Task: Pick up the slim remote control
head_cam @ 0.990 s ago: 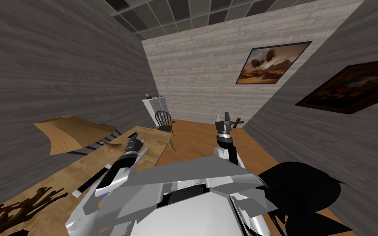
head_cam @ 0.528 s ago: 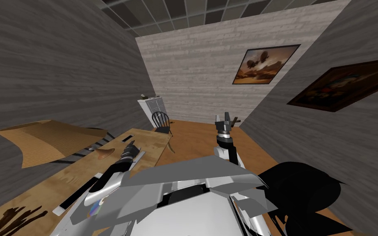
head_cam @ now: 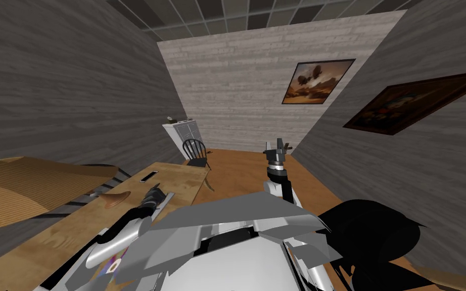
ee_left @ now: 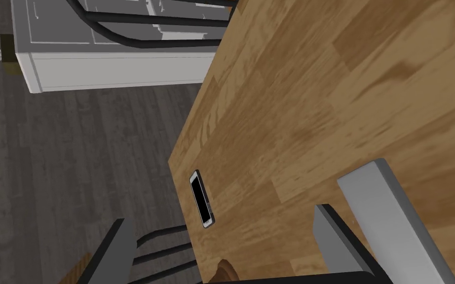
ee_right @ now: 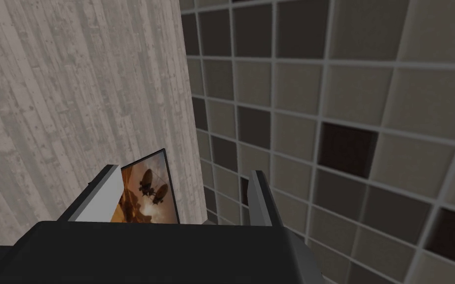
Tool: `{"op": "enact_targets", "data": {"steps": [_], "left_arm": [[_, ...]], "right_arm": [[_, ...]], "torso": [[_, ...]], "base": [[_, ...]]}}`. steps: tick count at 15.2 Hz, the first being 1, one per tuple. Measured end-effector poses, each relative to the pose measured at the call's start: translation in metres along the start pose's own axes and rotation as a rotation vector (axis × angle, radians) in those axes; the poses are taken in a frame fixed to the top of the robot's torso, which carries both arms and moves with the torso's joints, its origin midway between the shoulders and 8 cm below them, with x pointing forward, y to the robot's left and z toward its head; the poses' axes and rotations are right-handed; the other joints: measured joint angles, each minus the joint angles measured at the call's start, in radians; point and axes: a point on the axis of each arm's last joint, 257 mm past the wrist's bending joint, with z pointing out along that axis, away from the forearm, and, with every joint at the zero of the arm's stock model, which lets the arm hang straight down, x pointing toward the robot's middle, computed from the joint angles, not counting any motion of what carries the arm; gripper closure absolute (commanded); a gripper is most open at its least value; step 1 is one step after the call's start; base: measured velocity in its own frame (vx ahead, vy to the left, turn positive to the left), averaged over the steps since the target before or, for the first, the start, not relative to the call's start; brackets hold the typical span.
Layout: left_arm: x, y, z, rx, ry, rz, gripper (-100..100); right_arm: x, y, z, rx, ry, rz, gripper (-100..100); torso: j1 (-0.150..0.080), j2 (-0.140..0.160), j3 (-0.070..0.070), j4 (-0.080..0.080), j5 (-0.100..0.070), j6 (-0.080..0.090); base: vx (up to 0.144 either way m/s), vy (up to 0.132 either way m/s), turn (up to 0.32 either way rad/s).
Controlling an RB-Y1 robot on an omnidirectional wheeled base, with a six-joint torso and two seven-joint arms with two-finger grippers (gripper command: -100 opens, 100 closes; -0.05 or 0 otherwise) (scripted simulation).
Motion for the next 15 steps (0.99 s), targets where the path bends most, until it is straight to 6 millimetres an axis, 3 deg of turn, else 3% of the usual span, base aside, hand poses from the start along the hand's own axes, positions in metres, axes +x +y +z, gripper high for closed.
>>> {"op": "enact_targets", "data": {"steps": [8, 10, 15], "left_arm": [[-0.062, 0.059, -0.005, -0.209, -0.124, -0.101, -100], [-0.084, 0.076, -0.011, -0.268, -0.164, -0.139, -100], [-0.115, 0.111, -0.029, -0.379, -0.233, -0.21, -100]], "right_arm": [[0.0, 0.0, 0.0, 0.0, 0.0, 0.0, 0], [0.0, 0.0, 0.0, 0.0, 0.0, 0.0, 0], [0.0, 0.0, 0.0, 0.0, 0.0, 0.0, 0]], "torso": [[0.0, 0.001, 0.0, 0.0, 0.0, 0.0], [0.0, 0.0, 0.0, 0.0, 0.0, 0.0], [0.0, 0.001, 0.001, 0.0, 0.0, 0.0]], "base": [[0.043, 0.01, -0.092], [0.048, 0.018, -0.076], [0.042, 0.016, -0.09]]}}
